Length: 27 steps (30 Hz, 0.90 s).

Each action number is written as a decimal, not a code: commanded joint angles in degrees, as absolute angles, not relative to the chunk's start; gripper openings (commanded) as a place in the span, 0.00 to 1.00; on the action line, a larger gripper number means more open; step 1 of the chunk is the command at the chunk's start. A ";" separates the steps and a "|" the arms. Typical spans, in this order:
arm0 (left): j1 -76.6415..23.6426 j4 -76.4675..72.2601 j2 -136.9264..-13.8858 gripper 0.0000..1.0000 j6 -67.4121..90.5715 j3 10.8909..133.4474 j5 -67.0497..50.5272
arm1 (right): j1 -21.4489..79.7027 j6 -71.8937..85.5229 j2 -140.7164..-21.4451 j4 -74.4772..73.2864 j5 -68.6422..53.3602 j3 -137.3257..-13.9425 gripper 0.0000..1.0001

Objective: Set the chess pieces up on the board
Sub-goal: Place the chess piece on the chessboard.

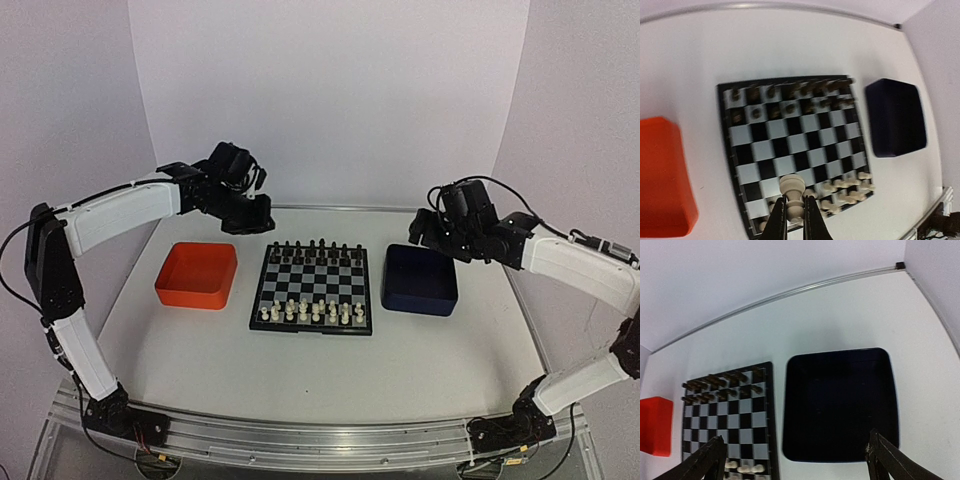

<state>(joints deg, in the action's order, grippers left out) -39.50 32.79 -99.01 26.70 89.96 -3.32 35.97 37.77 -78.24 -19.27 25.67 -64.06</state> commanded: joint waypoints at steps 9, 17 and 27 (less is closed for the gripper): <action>-34.28 67.05 -116.10 0.00 24.82 100.67 -7.53 | 35.60 24.63 -72.86 -31.05 39.50 -59.80 0.93; -34.41 68.34 -121.28 0.00 23.22 104.81 -12.25 | 35.60 24.43 -72.93 -31.59 39.54 -58.62 0.93; -35.52 68.30 -125.07 0.00 22.05 106.76 -14.49 | 35.60 24.46 -73.34 -32.00 39.42 -58.52 0.94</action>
